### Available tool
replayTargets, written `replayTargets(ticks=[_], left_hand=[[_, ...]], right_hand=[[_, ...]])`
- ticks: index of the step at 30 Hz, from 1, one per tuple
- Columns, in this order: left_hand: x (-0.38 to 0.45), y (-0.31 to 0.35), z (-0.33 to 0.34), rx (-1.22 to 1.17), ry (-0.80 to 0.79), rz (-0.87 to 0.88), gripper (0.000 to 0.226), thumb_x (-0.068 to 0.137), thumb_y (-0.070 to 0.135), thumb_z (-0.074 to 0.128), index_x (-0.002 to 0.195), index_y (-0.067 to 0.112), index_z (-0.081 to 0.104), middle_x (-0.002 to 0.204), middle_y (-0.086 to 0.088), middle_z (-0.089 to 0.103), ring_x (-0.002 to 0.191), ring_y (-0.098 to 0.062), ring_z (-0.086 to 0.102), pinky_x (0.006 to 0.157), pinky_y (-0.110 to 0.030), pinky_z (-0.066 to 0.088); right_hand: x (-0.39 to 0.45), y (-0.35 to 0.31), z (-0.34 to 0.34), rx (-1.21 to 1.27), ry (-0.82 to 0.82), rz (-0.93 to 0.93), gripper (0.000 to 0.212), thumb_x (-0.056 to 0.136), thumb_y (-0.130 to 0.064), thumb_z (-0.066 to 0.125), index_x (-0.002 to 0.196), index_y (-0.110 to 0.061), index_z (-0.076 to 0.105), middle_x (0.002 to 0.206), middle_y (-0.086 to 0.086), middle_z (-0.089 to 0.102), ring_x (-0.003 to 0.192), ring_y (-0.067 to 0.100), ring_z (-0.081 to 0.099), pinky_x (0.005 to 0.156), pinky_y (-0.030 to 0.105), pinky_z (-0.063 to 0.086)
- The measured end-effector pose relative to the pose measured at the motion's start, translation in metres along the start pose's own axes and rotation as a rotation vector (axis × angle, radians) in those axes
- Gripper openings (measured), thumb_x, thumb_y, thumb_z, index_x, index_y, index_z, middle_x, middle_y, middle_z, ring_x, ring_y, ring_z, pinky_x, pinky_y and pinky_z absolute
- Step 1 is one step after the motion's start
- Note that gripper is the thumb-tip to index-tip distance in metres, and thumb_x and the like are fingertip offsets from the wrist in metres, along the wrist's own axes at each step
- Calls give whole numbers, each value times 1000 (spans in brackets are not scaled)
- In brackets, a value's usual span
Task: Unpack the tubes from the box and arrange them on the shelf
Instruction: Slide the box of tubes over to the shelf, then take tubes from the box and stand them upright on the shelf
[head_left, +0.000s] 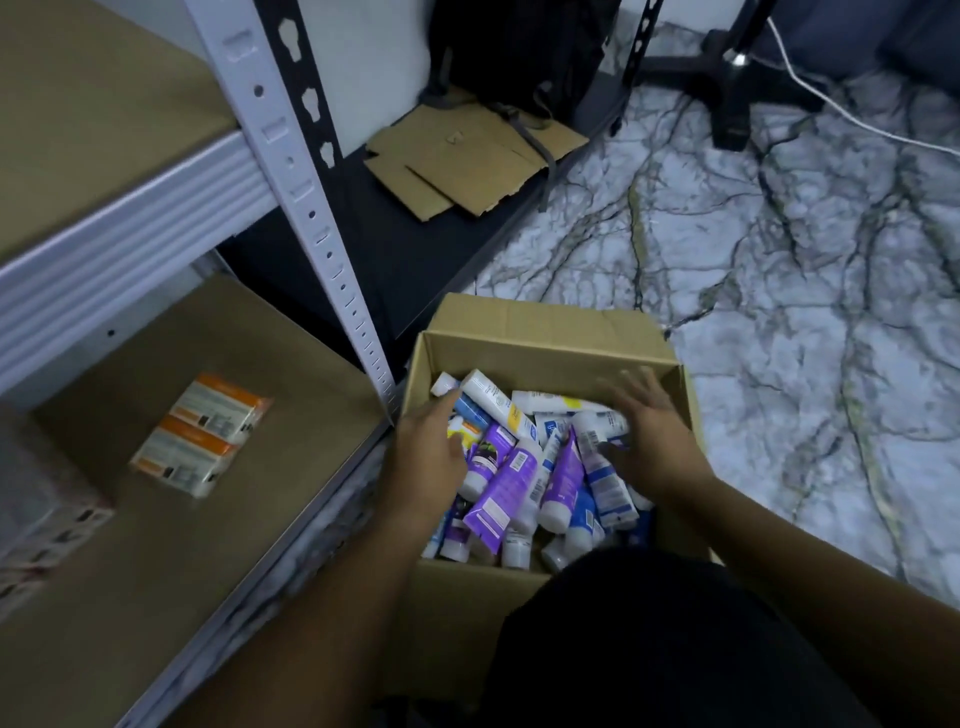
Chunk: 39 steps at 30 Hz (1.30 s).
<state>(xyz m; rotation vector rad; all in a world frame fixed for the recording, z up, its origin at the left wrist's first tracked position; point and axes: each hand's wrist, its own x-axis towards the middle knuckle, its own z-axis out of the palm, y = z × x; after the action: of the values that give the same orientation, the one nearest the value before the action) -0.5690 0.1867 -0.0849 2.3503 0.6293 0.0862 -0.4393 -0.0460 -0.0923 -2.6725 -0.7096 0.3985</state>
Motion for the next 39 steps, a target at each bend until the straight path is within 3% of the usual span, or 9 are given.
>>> replayTargets(ticks=[3,5,10,17,21,26,30,35,39], left_hand=[[5,-5,35,127,-126,-228,73,87,16,71,149,15,33,119,-6,62,102,-17,64,78,-31,59],[2,-13,52,278,-195,-300,85,87,23,72,153,6,22,134,-13,53,118,-24,56,93,-36,53],[-5,-23,71,781,-263,-193,80,90,31,67,150,1,23,149,-19,36,130,-31,38,108,-39,38],[-6,-17,57,841,-268,-133,73,90,21,66,148,-1,27,142,-18,44,121,-28,43,99,-35,41],[-19,2,32,556,-207,-194,64,92,9,60,149,6,30,132,-11,53,123,-27,45,100,-36,47],[-35,4,-13,-117,3,-285,43,87,10,62,128,23,57,104,-4,68,92,-16,66,76,-34,57],[-50,22,-63,-760,118,-311,51,91,-7,59,129,26,58,106,11,73,96,1,70,85,-26,58],[-79,47,-129,-1153,122,-217,54,89,-13,57,137,12,55,126,-3,69,119,-28,64,108,-57,41],[-104,77,-188,-1267,174,-61,51,91,-16,48,132,13,59,122,-6,71,112,-22,68,91,-41,57]], right_hand=[[17,-19,29,138,-149,-139,70,77,-13,77,141,-24,50,150,3,44,141,24,38,113,37,36],[27,-29,51,127,-263,-222,65,75,-10,78,135,-22,57,144,4,51,135,21,45,112,32,35],[45,-24,89,24,-384,-406,50,79,-19,75,128,-25,64,136,-3,58,128,16,45,109,26,35],[48,-22,80,-58,-338,-553,47,75,-21,77,120,-26,65,125,-2,59,117,17,53,91,35,51],[32,-25,66,-96,-181,-592,44,74,-26,78,116,-22,67,114,1,65,104,22,63,76,32,52],[9,-41,28,75,-86,-406,42,80,-40,75,114,-17,67,106,4,68,101,24,62,81,39,51],[-8,-68,-10,297,67,-289,47,77,-52,74,113,-22,68,100,-7,71,91,14,66,75,24,46],[-32,-137,-75,493,193,-309,32,81,-46,74,110,-34,67,91,-21,71,86,-1,66,79,25,52],[-52,-205,-121,633,274,-353,27,80,-44,75,104,-34,66,87,-18,72,80,0,67,72,22,54]])
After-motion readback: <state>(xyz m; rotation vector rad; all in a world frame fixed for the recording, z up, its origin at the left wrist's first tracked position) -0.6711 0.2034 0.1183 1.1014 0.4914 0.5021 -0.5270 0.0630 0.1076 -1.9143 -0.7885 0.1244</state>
